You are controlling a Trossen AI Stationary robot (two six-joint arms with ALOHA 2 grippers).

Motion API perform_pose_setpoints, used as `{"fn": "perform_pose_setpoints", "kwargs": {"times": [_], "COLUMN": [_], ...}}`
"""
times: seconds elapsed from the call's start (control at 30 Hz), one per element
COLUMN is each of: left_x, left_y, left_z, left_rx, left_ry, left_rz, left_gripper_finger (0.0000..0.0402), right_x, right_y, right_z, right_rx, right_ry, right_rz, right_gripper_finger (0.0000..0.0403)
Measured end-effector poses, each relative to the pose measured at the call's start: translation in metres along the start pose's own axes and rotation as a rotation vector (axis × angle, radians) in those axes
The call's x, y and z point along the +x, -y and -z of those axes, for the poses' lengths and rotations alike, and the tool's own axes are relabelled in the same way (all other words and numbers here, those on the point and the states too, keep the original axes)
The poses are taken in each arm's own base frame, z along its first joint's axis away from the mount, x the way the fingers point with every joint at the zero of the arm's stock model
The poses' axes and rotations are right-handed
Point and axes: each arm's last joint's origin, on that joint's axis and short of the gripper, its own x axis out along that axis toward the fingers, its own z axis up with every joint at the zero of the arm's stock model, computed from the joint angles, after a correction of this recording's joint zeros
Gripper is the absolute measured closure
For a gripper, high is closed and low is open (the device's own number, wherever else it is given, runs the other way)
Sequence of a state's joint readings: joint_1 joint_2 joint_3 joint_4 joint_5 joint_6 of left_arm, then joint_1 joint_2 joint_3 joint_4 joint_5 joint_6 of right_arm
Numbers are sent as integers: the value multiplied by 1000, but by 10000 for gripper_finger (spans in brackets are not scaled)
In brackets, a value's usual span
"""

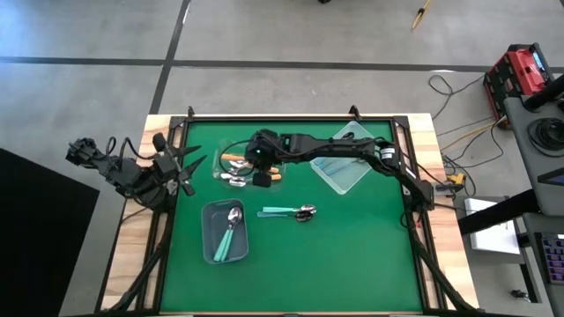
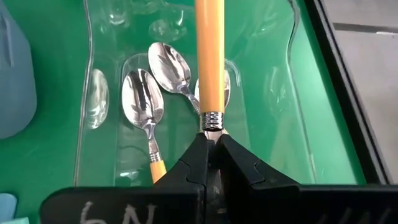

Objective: Sort silverware by color (type)
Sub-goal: Put the orange spoon into the transparent bin

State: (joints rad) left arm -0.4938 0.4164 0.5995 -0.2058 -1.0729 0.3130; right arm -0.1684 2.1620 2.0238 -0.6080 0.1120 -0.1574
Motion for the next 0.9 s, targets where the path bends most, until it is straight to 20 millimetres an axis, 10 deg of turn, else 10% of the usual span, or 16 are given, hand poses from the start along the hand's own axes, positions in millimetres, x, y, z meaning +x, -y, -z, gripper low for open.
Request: {"fn": "perform_pose_setpoints", "kwargs": {"times": [0.9], "left_x": [0], "left_y": [0], "left_z": [0], "left_rx": [0], "left_ry": [0], "left_rz": [1], "left_gripper_finger": [278], "right_x": [33], "right_y": [-9], "right_z": [36], "right_rx": [58], "right_ry": [-13], "right_rz": [-13], "right_gripper_finger": [390]}}
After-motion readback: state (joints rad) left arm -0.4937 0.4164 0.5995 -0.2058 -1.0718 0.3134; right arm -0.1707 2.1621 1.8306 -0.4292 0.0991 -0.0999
